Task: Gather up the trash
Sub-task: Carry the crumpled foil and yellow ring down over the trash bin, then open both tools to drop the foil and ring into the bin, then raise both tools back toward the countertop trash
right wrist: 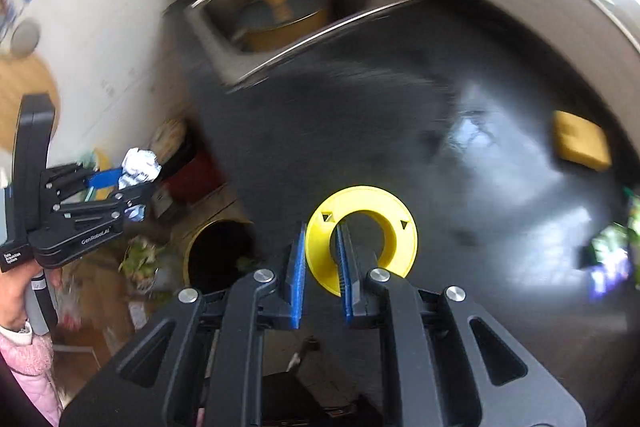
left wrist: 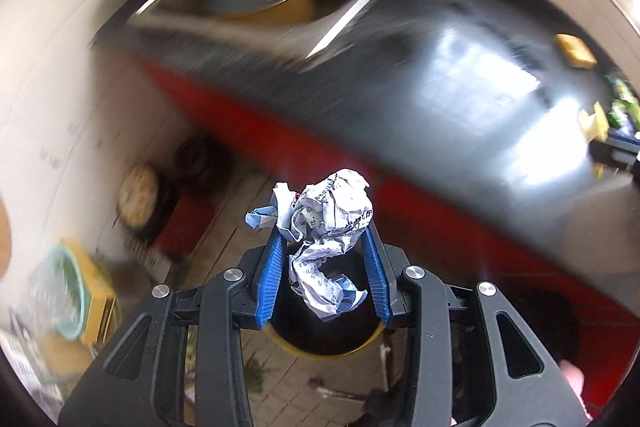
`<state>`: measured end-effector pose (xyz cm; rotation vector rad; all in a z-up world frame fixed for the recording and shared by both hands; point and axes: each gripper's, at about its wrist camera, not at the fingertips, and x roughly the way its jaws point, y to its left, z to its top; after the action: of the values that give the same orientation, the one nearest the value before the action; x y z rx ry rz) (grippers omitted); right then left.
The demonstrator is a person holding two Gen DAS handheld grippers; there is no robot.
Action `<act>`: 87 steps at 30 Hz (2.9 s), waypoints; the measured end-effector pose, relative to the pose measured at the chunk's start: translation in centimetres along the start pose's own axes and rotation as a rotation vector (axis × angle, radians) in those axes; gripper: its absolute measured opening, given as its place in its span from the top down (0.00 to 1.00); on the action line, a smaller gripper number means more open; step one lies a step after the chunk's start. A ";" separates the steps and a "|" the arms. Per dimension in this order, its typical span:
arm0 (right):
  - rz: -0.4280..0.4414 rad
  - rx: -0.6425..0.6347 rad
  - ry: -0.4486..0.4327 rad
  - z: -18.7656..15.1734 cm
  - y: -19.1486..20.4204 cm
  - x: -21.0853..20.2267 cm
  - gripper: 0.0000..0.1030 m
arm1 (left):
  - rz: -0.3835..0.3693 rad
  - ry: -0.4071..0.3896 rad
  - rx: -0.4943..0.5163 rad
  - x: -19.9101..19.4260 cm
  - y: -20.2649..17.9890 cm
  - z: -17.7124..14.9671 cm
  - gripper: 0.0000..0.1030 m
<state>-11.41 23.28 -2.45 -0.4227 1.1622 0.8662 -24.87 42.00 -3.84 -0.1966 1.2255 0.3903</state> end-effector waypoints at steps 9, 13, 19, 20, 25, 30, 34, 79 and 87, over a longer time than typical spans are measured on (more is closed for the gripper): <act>0.039 -0.139 0.136 -1.5 13.9 11.5 0.85 | 0.010 0.105 -0.132 7.2 10.6 -6.9 0.63; 0.025 -0.138 0.179 -1.7 15.1 15.1 0.85 | -0.009 0.137 -0.138 10.5 11.8 -7.7 0.63; 0.012 -0.115 0.230 -2.7 14.8 19.1 0.85 | -0.031 0.163 -0.116 14.5 11.1 -8.3 0.63; 0.010 -0.113 0.240 -3.0 14.7 19.8 0.85 | -0.034 0.167 -0.115 14.9 10.9 -8.5 0.63; 0.018 -0.111 0.292 -4.6 14.3 22.4 0.85 | -0.059 0.204 -0.116 17.5 10.3 -9.4 0.63; 0.038 -0.117 0.346 -6.3 14.8 24.9 0.85 | -0.081 0.244 -0.114 19.8 9.5 -10.4 0.63; 0.050 -0.127 0.384 -7.8 15.1 26.5 0.85 | -0.090 0.266 -0.119 21.4 9.1 -11.0 0.63; -0.209 0.004 0.015 -5.9 -6.5 -3.9 0.07 | -0.122 -0.051 0.292 -1.0 -8.6 5.2 0.06; -0.403 0.381 -0.007 -12.5 -26.1 -13.7 0.07 | -0.191 -0.070 0.476 -2.0 -22.9 8.9 0.06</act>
<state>-0.75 -6.52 2.00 -0.3225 1.1525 0.2869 -8.63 23.73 -0.46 0.1090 1.1848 -0.0654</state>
